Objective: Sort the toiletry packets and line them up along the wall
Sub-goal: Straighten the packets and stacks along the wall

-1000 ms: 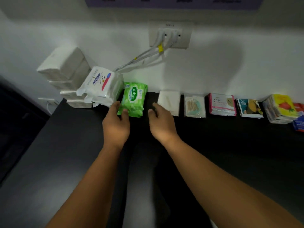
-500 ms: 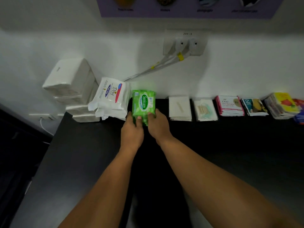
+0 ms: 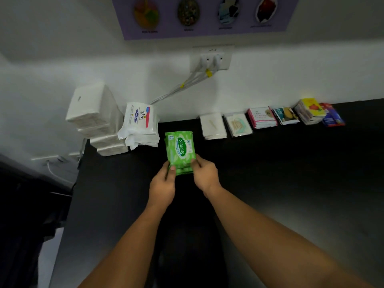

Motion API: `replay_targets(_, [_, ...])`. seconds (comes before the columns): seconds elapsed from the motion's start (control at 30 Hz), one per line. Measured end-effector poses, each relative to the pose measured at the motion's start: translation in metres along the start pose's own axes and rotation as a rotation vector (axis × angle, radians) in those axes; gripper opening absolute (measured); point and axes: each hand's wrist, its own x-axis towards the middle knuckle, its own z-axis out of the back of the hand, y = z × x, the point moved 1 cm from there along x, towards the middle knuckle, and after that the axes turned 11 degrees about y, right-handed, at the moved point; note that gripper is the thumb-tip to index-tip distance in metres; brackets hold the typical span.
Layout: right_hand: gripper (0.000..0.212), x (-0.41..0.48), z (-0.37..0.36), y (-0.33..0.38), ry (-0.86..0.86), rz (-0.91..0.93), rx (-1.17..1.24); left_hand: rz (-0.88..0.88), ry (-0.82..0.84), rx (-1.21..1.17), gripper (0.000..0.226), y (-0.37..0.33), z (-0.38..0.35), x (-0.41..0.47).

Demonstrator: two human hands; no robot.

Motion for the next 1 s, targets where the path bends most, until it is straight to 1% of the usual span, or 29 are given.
replay_targets(0.17, [0.034, -0.033, 0.003, -0.023, 0.015, 0.001, 0.04, 0.001, 0.072, 0.0, 0.042, 0.011, -0.002, -0.034])
replay_targets(0.27, [0.034, -0.044, 0.01, -0.028, 0.034, 0.009, 0.046, 0.019, 0.085, -0.033, 0.047, 0.011, -0.001, -0.039])
replay_targets(0.37, [0.047, -0.044, 0.017, -0.025, 0.008, -0.031, 0.075, 0.024, 0.045, -0.106, 0.053, 0.006, -0.003, -0.033])
replay_targets(0.4, [0.046, -0.042, 0.018, -0.022, 0.018, -0.03, 0.086, 0.03, 0.048, -0.134, 0.049, 0.003, -0.005, -0.03])
replay_targets(0.47, [0.036, -0.036, 0.017, -0.018, 0.076, -0.004, 0.109, 0.033, 0.072, -0.186, 0.029, -0.002, -0.012, -0.022])
replay_targets(0.5, [0.033, -0.033, 0.015, -0.018, 0.096, 0.005, 0.109, 0.022, 0.082, -0.198, 0.026, -0.003, -0.017, -0.018])
replay_targets(0.6, [0.034, -0.023, 0.013, -0.019, 0.086, 0.013, 0.1, -0.018, 0.098, -0.196, 0.026, -0.006, -0.025, -0.007])
replay_targets(0.73, [0.037, 0.004, 0.018, -0.008, 0.11, 0.003, 0.039, -0.038, 0.084, -0.158, 0.035, -0.009, -0.029, 0.017])
replay_targets(0.87, [0.047, 0.04, 0.023, 0.019, 0.149, -0.018, -0.033, -0.045, 0.063, -0.158, 0.033, -0.025, -0.026, 0.054])
replay_targets(1.0, [0.046, 0.064, 0.026, 0.042, 0.133, -0.027, -0.047, -0.063, 0.092, -0.083, 0.033, -0.034, -0.018, 0.089])
